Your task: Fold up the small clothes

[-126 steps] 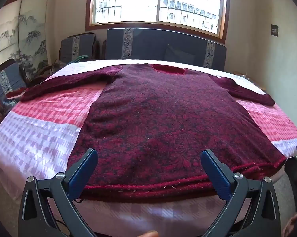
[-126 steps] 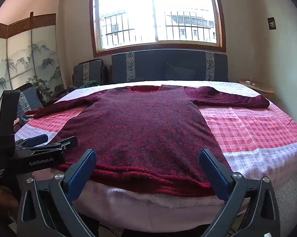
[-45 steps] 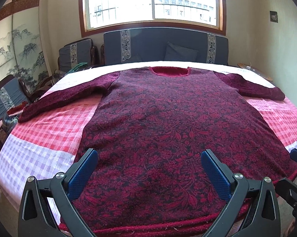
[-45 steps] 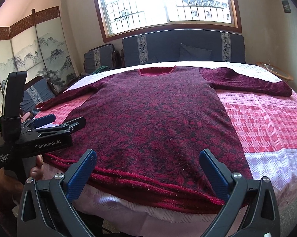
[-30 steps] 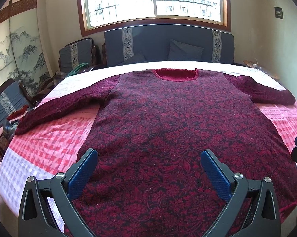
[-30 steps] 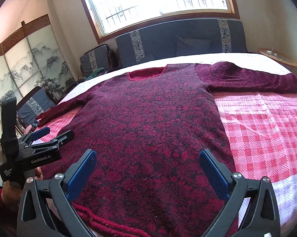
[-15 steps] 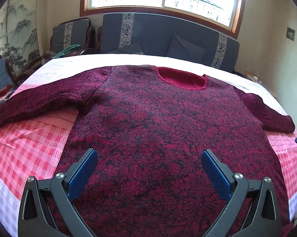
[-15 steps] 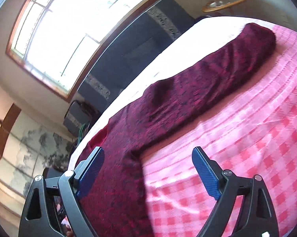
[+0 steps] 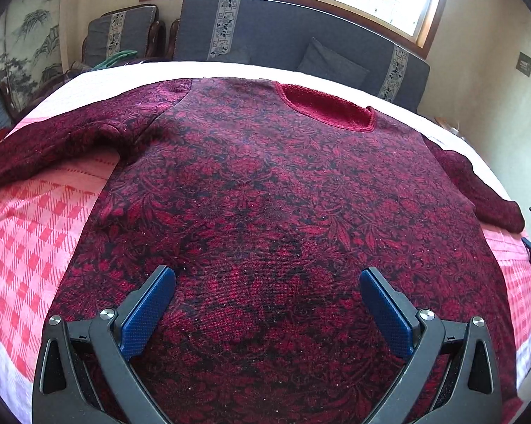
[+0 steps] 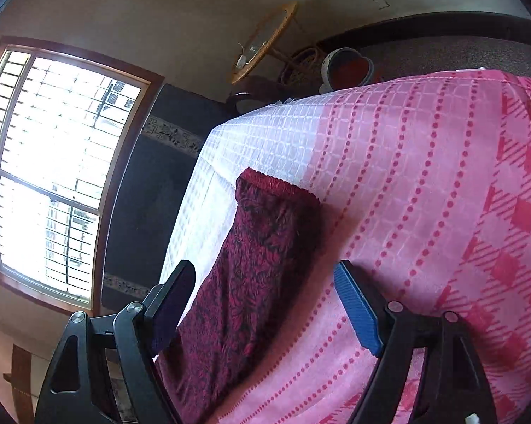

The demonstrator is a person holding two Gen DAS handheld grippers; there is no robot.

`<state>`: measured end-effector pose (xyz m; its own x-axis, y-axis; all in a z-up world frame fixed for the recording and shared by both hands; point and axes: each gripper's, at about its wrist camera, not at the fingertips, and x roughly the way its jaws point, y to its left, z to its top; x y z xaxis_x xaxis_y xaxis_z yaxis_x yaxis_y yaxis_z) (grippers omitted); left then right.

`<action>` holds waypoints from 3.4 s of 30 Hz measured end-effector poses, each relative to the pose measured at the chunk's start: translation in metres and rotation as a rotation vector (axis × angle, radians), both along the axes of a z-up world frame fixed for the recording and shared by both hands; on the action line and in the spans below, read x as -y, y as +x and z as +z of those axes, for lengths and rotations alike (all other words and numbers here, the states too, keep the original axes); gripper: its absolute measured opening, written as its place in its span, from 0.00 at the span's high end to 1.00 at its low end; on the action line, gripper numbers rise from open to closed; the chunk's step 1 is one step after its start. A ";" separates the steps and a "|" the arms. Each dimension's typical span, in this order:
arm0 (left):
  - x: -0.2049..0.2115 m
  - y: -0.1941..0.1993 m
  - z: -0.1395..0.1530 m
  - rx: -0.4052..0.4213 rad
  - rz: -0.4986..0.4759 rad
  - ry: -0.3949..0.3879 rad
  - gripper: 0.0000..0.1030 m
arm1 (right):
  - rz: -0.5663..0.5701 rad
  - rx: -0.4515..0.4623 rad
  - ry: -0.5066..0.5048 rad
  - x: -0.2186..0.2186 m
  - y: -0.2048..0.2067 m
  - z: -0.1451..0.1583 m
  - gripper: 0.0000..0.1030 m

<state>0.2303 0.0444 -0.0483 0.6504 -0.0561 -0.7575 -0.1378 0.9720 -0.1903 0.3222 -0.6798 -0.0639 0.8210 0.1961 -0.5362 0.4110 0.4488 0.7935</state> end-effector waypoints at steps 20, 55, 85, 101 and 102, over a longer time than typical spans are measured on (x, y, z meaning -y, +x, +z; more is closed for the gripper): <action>-0.016 -0.006 0.002 0.032 0.064 -0.050 0.00 | 0.266 0.142 -0.237 -0.163 0.017 0.088 0.90; -0.060 -0.030 0.006 0.081 0.249 -0.165 0.00 | 1.114 0.164 0.134 -0.653 0.026 -0.004 0.49; -0.285 -0.069 0.034 0.168 0.566 -0.512 0.00 | 0.879 0.167 -0.571 -0.491 -0.071 0.026 0.68; -0.430 -0.064 -0.014 0.148 0.772 -0.863 0.35 | 0.900 0.147 -0.569 -0.497 -0.076 0.012 0.48; -0.432 -0.059 -0.017 0.117 0.768 -0.838 0.48 | 0.897 0.151 -0.569 -0.497 -0.076 0.012 0.46</action>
<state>0.1716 0.4763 -0.0651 0.7956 -0.0724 -0.6014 -0.5791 0.2002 -0.7903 0.2459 -0.1830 -0.0518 0.5668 0.5139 -0.6439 -0.3371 0.8579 0.3878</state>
